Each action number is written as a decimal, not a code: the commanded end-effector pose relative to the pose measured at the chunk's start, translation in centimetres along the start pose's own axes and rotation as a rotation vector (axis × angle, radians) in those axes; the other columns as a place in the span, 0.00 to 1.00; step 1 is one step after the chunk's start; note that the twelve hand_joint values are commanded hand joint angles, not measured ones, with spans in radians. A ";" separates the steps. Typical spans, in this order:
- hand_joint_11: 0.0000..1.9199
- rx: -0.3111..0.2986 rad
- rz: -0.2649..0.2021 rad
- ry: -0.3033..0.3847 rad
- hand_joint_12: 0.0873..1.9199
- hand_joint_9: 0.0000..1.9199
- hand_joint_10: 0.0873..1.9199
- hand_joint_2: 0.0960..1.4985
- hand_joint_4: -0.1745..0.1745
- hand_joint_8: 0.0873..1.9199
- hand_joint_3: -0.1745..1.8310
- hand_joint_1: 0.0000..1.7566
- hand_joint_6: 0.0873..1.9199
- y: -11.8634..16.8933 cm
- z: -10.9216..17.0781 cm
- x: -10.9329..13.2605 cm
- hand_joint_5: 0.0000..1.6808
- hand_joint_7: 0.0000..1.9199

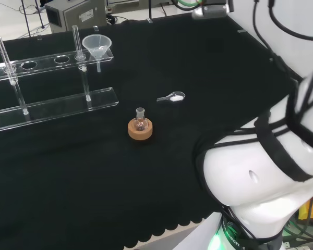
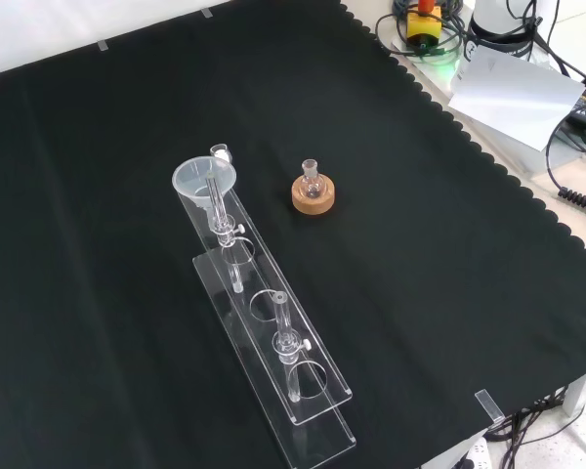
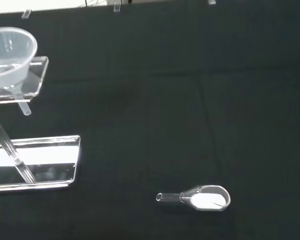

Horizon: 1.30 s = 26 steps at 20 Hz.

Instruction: Pick up the funnel from the transparent funnel stand.

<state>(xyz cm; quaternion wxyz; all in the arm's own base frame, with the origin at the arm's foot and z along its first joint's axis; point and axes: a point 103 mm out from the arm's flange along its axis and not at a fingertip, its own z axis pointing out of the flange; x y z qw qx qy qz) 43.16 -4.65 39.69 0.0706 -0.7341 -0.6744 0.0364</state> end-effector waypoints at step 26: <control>0.01 0.253 -0.168 -0.157 0.74 0.09 0.38 0.55 0.17 0.30 0.16 0.28 0.00 12.5 6.7 12.7 0.09 0.00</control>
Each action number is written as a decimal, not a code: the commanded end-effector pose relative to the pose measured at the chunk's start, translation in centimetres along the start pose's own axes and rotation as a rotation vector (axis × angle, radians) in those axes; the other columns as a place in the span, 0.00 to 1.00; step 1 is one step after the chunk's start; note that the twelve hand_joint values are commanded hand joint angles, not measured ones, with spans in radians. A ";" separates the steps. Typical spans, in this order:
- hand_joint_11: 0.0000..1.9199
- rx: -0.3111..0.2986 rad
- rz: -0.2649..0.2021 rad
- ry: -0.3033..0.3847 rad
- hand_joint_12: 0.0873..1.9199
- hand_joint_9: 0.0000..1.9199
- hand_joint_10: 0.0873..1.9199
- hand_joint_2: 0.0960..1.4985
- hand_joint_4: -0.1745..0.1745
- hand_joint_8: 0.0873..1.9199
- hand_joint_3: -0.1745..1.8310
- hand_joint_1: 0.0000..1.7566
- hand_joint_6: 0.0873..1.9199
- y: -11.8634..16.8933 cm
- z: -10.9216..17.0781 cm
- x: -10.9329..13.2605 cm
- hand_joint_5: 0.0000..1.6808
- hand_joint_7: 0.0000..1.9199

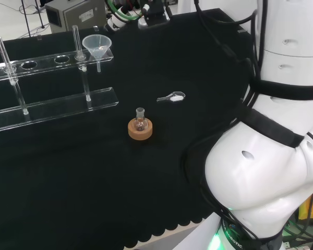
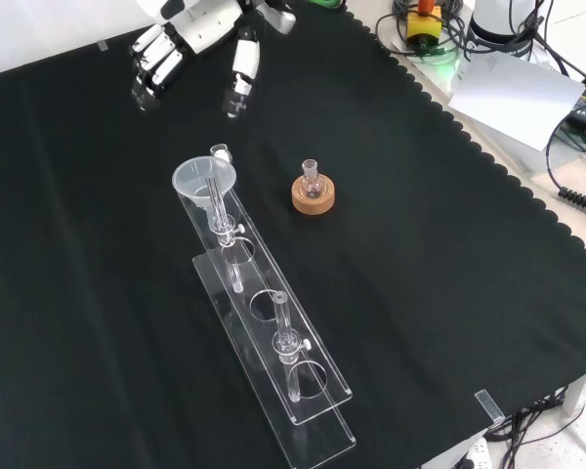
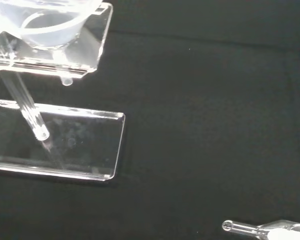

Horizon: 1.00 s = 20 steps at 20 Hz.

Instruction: Pick up the funnel from the transparent funnel stand.

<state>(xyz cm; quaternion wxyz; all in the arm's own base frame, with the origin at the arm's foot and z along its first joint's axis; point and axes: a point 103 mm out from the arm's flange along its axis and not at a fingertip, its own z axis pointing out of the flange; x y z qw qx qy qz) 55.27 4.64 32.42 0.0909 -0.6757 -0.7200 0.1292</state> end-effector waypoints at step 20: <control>0.07 0.152 -0.066 -0.151 0.76 0.07 0.44 0.44 0.00 0.24 0.18 0.39 0.00 2.0 0.7 7.3 0.00 0.00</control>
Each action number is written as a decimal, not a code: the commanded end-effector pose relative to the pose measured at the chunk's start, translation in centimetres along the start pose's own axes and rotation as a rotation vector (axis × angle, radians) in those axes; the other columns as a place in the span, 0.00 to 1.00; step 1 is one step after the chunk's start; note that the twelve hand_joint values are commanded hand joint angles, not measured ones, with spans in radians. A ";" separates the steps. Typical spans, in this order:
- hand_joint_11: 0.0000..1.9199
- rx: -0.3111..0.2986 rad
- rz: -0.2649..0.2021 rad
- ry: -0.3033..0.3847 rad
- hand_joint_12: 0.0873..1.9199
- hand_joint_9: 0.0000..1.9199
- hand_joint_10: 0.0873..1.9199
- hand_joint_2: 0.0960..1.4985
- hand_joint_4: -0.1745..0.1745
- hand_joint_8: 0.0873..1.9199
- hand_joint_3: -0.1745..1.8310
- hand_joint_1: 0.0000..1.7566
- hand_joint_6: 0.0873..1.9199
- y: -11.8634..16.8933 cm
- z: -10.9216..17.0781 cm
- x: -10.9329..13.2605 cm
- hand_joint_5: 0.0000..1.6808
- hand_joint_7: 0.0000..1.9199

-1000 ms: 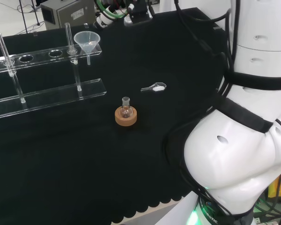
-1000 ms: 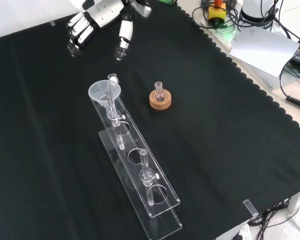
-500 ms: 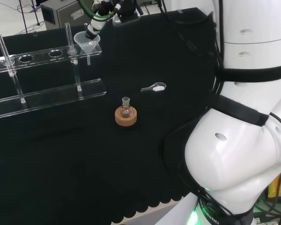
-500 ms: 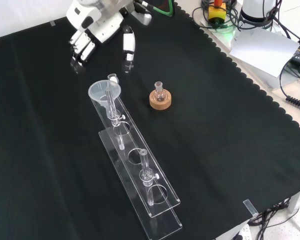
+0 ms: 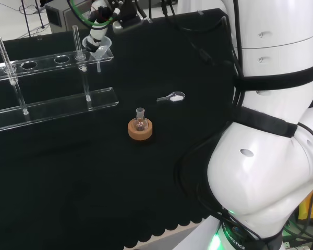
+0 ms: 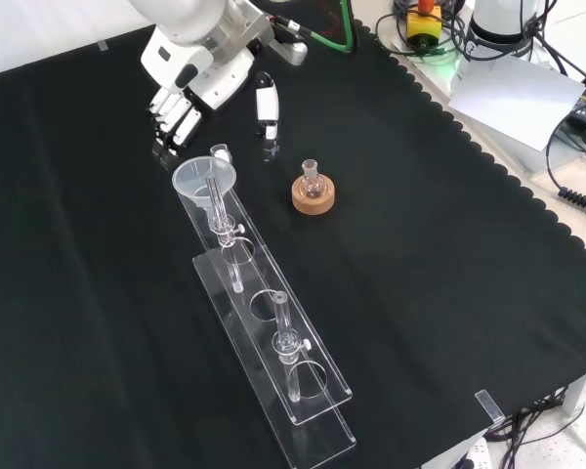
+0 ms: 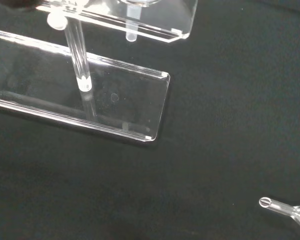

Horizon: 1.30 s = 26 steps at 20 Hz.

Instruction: Pick up the funnel from the transparent funnel stand.

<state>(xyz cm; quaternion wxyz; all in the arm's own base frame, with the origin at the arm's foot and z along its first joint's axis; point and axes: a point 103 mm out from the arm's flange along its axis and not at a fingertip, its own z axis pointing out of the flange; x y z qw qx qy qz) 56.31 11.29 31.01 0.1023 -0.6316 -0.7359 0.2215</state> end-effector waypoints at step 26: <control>0.11 0.018 0.001 0.005 0.75 0.06 0.45 0.38 0.03 0.15 0.30 0.37 0.00 3.7 1.8 0.4 0.00 0.00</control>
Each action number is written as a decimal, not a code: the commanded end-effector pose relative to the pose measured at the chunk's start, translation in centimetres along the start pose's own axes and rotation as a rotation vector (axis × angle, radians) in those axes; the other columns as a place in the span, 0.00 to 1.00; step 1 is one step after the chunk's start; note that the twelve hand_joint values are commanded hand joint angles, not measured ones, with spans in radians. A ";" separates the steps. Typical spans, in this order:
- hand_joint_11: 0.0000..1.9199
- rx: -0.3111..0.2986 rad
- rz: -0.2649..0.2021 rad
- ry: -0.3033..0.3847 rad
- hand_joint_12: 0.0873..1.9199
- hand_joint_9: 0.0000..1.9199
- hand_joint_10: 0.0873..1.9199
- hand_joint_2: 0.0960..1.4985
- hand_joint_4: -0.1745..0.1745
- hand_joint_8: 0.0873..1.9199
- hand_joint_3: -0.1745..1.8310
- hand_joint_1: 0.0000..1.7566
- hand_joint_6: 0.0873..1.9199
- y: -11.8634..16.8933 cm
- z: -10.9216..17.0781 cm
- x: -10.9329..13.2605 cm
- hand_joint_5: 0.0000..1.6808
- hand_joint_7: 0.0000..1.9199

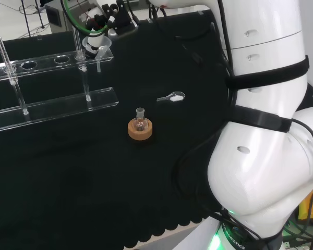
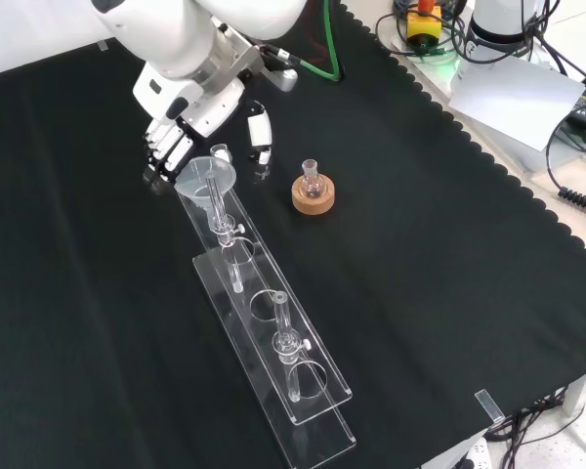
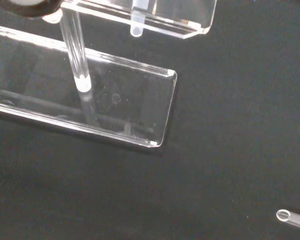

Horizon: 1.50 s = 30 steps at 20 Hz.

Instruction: Pick up the funnel from the transparent funnel stand.

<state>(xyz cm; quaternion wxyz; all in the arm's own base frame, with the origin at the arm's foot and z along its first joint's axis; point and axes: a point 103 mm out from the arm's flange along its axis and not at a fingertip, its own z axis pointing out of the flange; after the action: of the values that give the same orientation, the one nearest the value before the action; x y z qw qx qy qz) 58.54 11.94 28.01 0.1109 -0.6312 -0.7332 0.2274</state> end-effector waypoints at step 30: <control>0.25 -0.187 0.037 -0.251 0.66 0.49 0.29 0.41 0.30 0.37 0.40 0.50 0.22 -0.4 -2.2 0.2 0.37 0.33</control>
<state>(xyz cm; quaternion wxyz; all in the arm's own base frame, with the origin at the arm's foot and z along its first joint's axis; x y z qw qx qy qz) 59.25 12.01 27.12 0.0417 -0.6195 -0.7427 0.2508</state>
